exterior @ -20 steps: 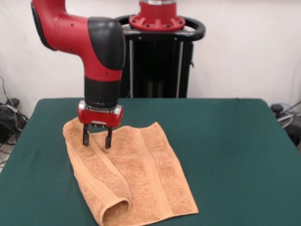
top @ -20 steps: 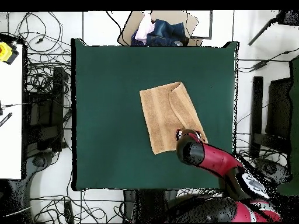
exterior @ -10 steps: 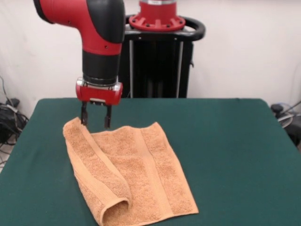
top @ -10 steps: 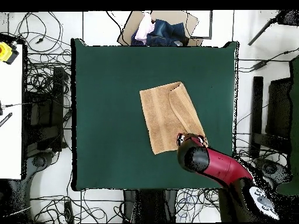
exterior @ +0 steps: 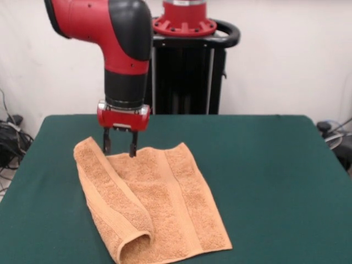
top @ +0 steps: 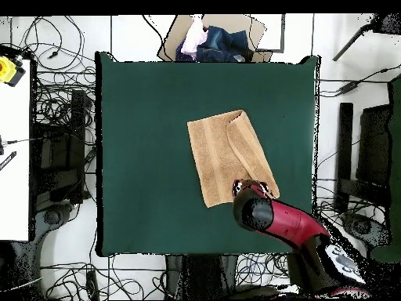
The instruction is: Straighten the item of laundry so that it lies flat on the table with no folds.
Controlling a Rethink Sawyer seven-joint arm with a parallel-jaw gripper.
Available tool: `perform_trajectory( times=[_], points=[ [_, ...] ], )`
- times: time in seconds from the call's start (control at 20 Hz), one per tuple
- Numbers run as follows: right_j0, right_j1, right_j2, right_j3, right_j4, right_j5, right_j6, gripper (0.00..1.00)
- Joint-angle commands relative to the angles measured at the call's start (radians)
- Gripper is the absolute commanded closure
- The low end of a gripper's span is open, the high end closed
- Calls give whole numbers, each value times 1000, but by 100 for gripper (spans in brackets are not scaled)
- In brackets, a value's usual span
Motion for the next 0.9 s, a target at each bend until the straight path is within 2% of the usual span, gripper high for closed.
perform_trajectory(
  times=[0.05,0.3,0.6,0.75,0.9],
  points=[
    [-13,180,50,-9,36,-119,252,0],
    [-62,87,61,113,28,-105,262,0],
    [-151,73,88,230,-9,-183,280,0],
    [-167,51,94,267,-1,-184,279,0],
    [-168,-35,95,321,21,-130,268,0]
  ],
)
